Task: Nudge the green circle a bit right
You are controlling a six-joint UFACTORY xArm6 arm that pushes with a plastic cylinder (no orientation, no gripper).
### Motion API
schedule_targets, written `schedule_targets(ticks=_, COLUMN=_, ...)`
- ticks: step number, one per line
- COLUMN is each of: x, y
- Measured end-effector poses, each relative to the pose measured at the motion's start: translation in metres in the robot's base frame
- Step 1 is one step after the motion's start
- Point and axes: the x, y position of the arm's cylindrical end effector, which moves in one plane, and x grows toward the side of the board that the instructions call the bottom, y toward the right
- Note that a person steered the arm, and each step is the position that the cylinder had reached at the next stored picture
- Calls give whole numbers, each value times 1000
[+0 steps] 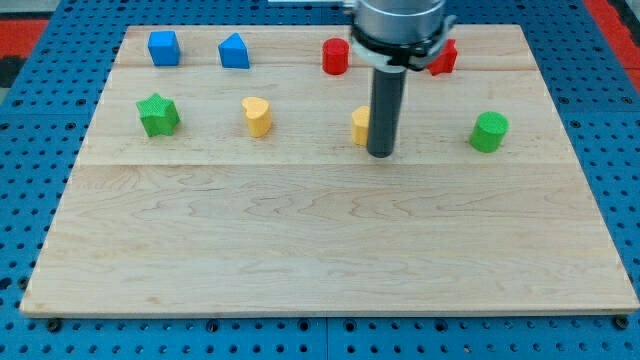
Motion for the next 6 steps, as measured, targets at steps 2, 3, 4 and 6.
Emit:
schedule_targets(ticks=2, x=-39, y=14)
schedule_targets(ticks=3, x=-49, y=43)
schedule_targets(ticks=4, x=-36, y=88)
schedule_targets(ticks=6, x=16, y=80)
